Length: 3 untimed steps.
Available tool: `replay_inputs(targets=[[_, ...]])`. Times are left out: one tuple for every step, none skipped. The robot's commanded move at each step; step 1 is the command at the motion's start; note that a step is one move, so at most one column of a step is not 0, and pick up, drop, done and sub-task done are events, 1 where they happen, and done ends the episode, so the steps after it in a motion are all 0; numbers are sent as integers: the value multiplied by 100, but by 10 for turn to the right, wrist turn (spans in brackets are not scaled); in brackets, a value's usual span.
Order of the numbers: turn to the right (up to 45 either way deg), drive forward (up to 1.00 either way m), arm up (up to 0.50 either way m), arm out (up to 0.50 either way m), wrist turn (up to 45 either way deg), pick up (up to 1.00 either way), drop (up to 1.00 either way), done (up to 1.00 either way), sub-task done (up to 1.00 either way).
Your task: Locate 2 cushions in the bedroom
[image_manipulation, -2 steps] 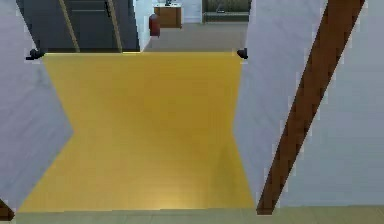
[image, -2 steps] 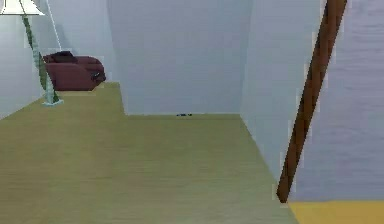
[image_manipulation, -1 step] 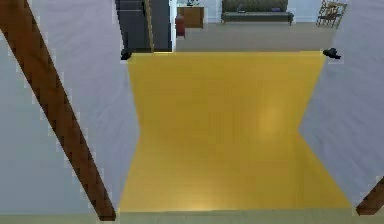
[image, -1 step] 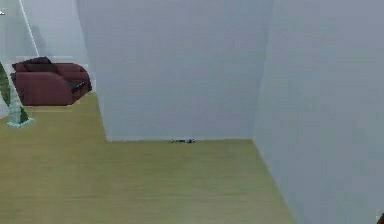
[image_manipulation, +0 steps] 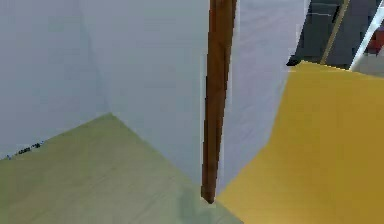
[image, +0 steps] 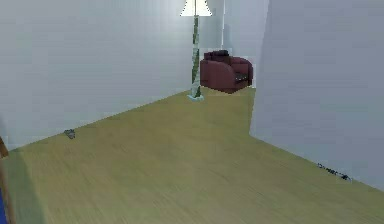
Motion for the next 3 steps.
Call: replay_inputs(targets=[[0, 55, 0, 0, 0, 0, 0, 0, 0], [-450, 0, 0, 0, 0, 0, 0, 0, 0], [0, 100, 0, 0, 0, 0, 0, 0, 0]])
